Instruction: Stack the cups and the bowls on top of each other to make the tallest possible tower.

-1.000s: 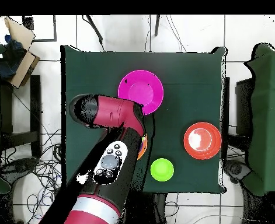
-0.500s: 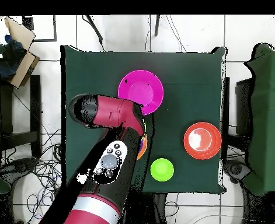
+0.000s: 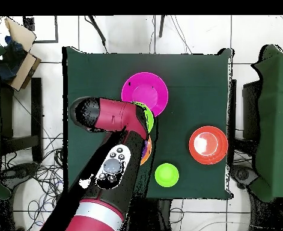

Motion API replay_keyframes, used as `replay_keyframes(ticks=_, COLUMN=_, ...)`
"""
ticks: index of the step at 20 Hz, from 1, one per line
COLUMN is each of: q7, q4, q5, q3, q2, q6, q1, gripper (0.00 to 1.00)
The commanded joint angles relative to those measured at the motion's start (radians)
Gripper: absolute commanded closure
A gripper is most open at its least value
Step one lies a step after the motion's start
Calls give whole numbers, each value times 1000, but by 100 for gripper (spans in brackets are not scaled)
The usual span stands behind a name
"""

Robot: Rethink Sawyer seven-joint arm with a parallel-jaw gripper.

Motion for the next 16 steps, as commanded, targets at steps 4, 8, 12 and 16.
replay_keyframes(ticks=4, q7=3, q4=61, q5=-37, q3=130, q2=21, q6=-34, q1=-23, gripper=0)
replay_keyframes(ticks=8, q7=10, q4=58, q5=-31, q3=134, q2=21, q6=-33, q1=-21, gripper=0)
replay_keyframes(ticks=12, q7=3, q4=53, q5=-31, q3=131, q2=5, q6=-13, q1=-22, gripper=0)
replay_keyframes(ticks=16, q7=0, q4=41, q5=-43, q3=120, q2=14, q6=-10, q1=-23, gripper=0)
